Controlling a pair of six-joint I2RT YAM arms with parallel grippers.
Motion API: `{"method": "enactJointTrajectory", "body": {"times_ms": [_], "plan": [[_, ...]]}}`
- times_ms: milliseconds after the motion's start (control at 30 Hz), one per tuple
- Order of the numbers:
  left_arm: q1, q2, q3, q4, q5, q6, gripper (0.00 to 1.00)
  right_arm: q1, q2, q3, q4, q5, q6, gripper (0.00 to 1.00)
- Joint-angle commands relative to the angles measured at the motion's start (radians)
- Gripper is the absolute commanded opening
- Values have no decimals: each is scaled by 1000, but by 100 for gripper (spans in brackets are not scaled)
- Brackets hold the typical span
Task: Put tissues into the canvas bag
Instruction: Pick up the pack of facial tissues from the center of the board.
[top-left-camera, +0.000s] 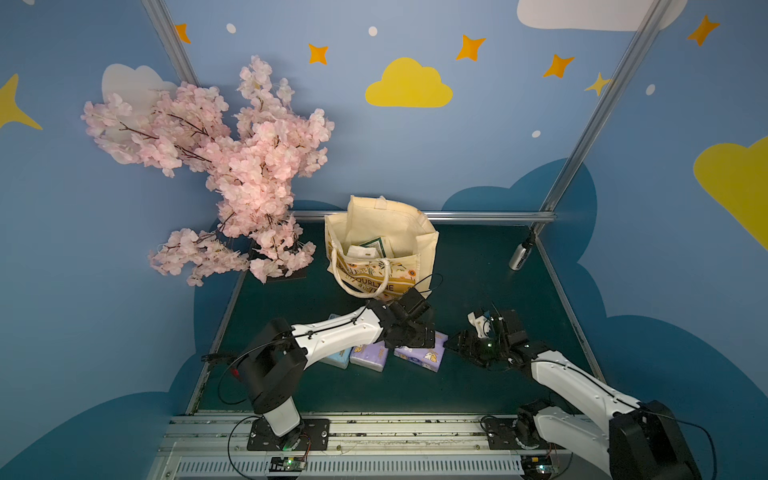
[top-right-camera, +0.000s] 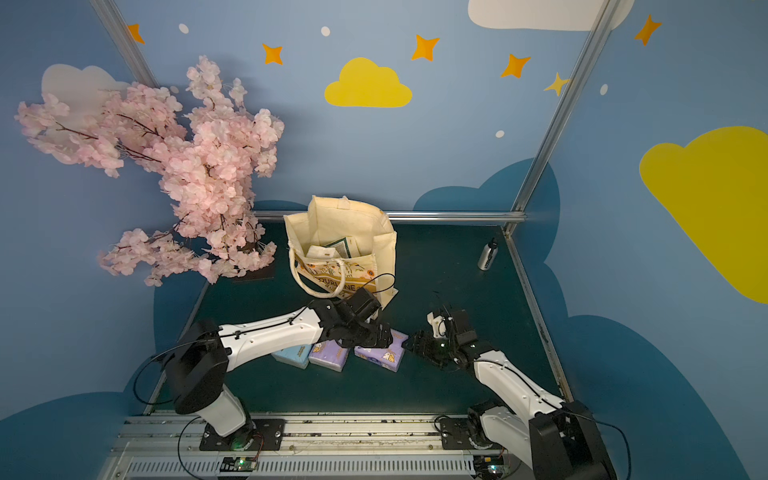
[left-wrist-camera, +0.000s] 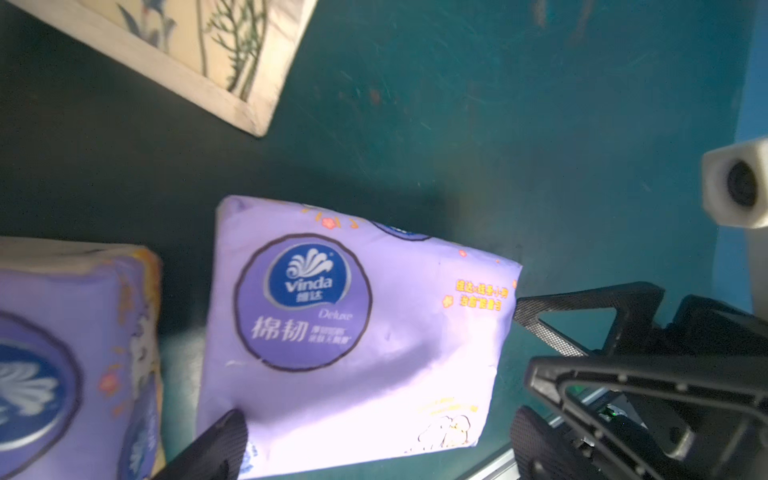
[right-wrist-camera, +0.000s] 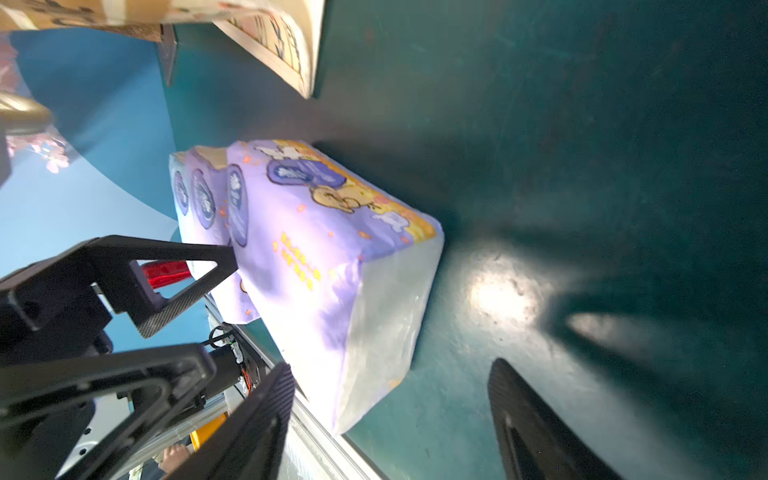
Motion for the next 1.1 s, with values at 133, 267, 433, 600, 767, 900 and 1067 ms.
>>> {"method": "enactJointTrajectory", "body": {"times_ms": [133,267,433,600,767,900,1067], "plan": [[25,-106,-16,-106,-54,33,100,-3,-32,-13,-19,-7,16,74],[43,-78,-68,-69,-25,23,100,-3,-24,-10,-24,-7,16,74],[45,-8,-61,-39,14,35,100,10,32,-2,22,-49,15,74],[41,47,-42,-11,46,45,100,40,91,39,32,-62,7,71],[30,91,19,5,103,51,99,40,97,43,55,-41,36,69],[25,113,52,28,130,37,99,30,115,58,42,-42,28,61],[19,148,96,68,158,17,99,-19,146,67,71,-63,20,55]]}}
